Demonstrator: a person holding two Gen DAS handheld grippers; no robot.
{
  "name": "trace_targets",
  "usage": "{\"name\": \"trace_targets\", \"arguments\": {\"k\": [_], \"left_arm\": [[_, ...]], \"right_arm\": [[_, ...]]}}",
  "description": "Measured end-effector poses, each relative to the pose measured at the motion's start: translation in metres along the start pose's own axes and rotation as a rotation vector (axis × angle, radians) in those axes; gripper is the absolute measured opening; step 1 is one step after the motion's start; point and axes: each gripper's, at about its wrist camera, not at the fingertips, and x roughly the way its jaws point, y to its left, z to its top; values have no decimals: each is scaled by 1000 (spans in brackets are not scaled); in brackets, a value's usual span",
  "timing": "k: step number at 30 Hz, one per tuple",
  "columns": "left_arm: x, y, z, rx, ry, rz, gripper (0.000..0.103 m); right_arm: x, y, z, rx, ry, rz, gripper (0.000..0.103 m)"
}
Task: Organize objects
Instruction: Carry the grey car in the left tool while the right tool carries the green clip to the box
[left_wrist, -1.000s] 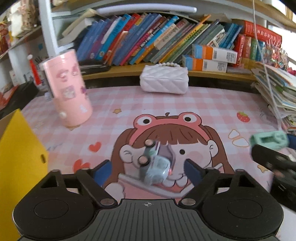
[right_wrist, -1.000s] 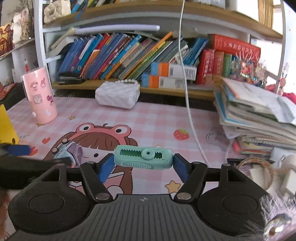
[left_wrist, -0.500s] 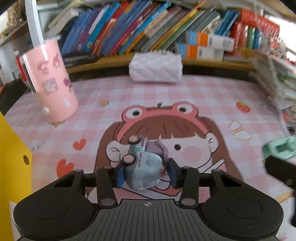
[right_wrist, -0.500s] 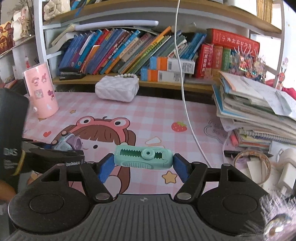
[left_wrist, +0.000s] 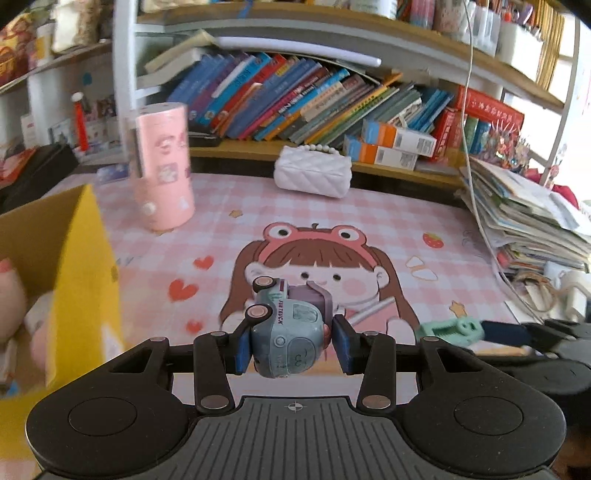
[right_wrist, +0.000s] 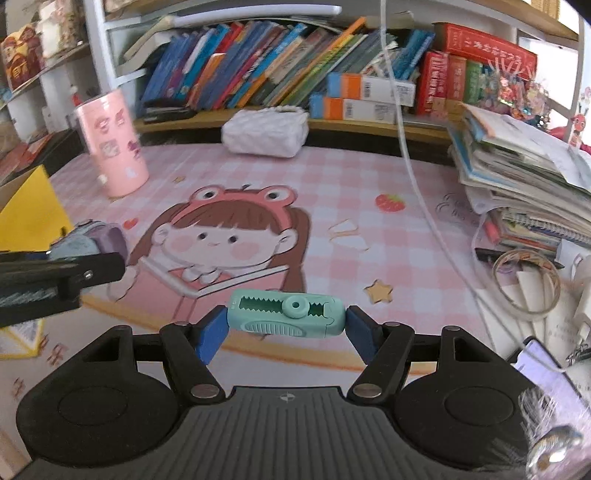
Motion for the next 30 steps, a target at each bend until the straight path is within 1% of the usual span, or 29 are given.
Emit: {"name": "trace_targets", "arguments": {"k": [12, 22, 30], "left_arm": [[-65, 45, -46, -98, -21, 54, 42], [-120, 81, -88, -146, -27, 91, 42], [-162, 113, -114, -182, -50, 132, 42]], "right_arm": [[-38, 63, -27, -101, -8, 61, 67], [-76, 115, -59, -141, 3, 101, 67], [-104, 155, -81, -171, -20, 130, 67]]}}
